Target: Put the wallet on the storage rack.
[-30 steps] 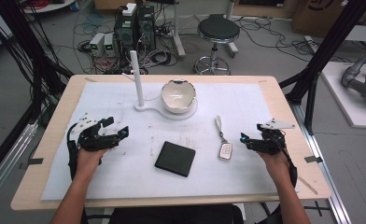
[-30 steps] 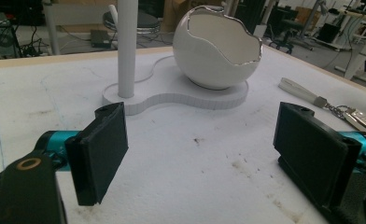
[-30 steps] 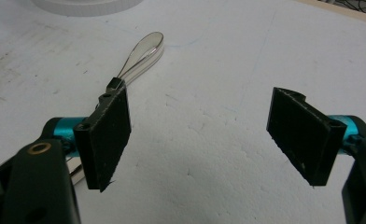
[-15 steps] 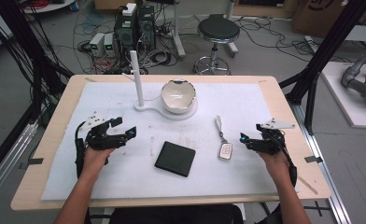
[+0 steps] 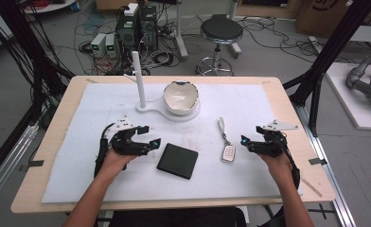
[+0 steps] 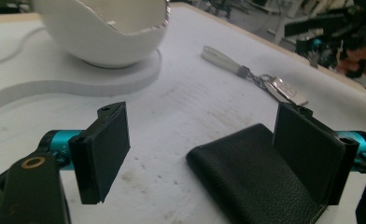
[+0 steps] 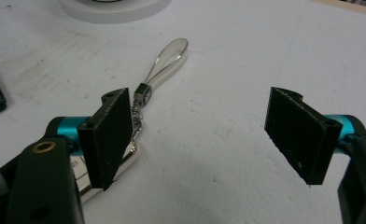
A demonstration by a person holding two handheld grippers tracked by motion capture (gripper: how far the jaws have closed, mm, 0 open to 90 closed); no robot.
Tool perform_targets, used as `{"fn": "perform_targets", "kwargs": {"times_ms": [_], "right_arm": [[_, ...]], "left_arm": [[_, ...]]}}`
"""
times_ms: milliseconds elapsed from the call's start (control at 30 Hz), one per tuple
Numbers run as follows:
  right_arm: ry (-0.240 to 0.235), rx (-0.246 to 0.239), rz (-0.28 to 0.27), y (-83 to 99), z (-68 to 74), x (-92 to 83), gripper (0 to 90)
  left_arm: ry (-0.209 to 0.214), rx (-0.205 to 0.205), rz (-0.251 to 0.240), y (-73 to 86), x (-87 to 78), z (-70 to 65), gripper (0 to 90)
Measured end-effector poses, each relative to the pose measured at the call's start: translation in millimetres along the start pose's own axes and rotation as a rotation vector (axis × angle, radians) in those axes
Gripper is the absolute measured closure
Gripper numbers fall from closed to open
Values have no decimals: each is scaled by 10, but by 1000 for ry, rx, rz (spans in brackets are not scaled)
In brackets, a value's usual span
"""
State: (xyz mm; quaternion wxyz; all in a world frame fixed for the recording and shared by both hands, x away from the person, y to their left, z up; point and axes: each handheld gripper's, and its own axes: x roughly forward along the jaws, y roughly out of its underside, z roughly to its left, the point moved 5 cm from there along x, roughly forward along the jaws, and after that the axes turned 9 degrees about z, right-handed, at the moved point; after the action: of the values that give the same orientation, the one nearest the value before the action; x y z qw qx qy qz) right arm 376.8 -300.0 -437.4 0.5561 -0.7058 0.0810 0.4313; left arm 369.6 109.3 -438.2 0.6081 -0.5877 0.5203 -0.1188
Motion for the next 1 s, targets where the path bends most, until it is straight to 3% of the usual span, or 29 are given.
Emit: {"fn": "perform_targets", "kwargs": {"times_ms": [200, 300, 367, 400, 467, 533, 667, 833, 1000], "right_arm": [[-14, -11, -5, -27, 38, 15, 241], [-18, -16, -1, -34, 40, 41, 241], [-18, -21, 2, -36, 44, 50, 241], [-21, -22, 2, -37, 48, 53, 241], [-20, -24, 3, -37, 48, 55, 241], [-22, -28, 3, -38, 51, 57, 241], [-29, -37, 1, -41, 63, 43, 243], [-35, -34, 1, -42, 73, 47, 245], [-40, -39, 3, -46, 93, 50, 249]], "left_arm": [[24, 26, 59, -12, 173, -25, 224], [40, 7, 115, -39, 334, 32, 230], [47, 11, 130, -35, 374, 33, 240], [57, 21, 166, -5, 452, 18, 250], [54, 30, 192, 16, 487, 18, 269], [18, 33, 241, 55, 550, 42, 290], [27, 29, 292, 112, 595, 50, 334], [61, 36, 303, 124, 596, 17, 415], [108, 17, 312, 142, 598, 6, 407]]}}
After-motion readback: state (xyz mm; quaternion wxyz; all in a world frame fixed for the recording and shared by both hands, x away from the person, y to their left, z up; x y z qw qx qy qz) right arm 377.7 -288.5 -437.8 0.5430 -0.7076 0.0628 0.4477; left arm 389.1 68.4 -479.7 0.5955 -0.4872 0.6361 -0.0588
